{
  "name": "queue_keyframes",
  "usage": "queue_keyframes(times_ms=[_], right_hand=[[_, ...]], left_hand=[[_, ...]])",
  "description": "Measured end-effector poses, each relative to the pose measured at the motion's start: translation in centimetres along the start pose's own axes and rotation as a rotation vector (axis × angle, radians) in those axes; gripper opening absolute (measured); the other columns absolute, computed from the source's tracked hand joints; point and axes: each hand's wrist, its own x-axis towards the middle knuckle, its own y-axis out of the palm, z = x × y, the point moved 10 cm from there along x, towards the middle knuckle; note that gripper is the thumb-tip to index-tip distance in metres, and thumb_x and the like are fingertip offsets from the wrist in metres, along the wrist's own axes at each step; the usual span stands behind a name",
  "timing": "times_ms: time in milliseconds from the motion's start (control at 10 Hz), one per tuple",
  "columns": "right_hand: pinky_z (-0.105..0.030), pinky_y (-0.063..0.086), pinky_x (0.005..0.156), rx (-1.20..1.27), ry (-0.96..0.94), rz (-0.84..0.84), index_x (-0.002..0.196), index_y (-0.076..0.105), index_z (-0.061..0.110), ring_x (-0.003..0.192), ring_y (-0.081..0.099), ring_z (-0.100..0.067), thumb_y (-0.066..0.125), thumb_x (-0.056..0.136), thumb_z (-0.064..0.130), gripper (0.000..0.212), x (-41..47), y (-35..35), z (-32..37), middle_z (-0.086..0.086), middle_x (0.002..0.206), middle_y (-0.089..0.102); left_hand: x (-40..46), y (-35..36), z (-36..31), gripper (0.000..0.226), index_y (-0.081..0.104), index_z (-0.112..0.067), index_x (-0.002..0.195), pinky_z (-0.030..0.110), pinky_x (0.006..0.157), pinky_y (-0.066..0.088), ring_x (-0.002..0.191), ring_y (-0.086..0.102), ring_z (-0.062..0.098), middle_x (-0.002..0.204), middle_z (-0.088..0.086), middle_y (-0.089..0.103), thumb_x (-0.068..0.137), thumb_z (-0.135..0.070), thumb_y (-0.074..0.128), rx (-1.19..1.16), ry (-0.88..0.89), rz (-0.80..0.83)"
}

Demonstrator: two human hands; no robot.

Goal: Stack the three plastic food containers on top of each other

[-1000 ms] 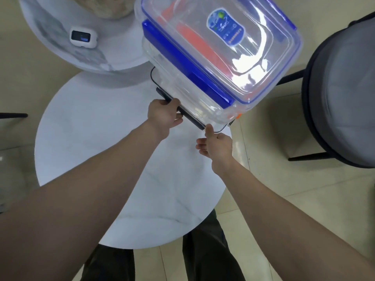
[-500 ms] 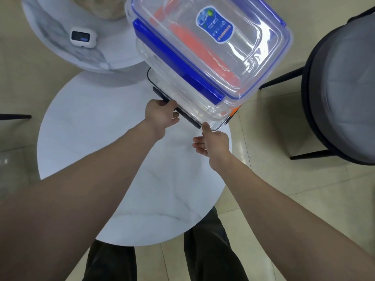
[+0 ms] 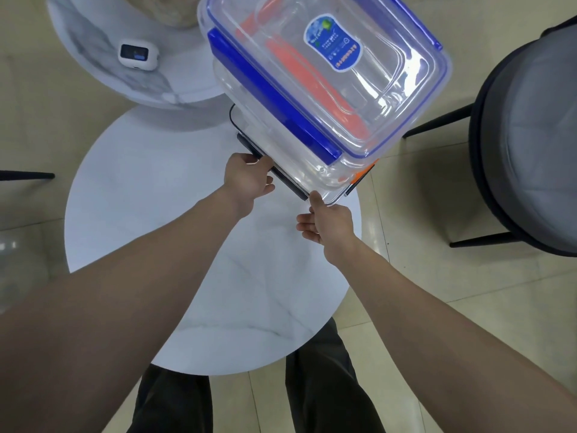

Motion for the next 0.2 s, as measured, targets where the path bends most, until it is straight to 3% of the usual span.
queue_keyframes(times_ms=[200], right_hand=[[-0.031, 0.062, 0.072, -0.046, 0.020, -0.030, 0.097, 0.065, 0.011, 0.080, 0.075, -0.024, 0.060, 0.093, 0.050, 0.039, -1.3, -0.4, -0.7, -0.007, 0.086, 0.075]], left_hand=[[-0.8, -1.2, 1.1, 0.044, 0.049, -0.004, 0.128, 0.037, 0.086, 0.060, 0.078, 0.066, 0.018, 0.112, 0.013, 0.062, 0.091, -0.021, 0.066, 0.012, -0.014, -0.047]])
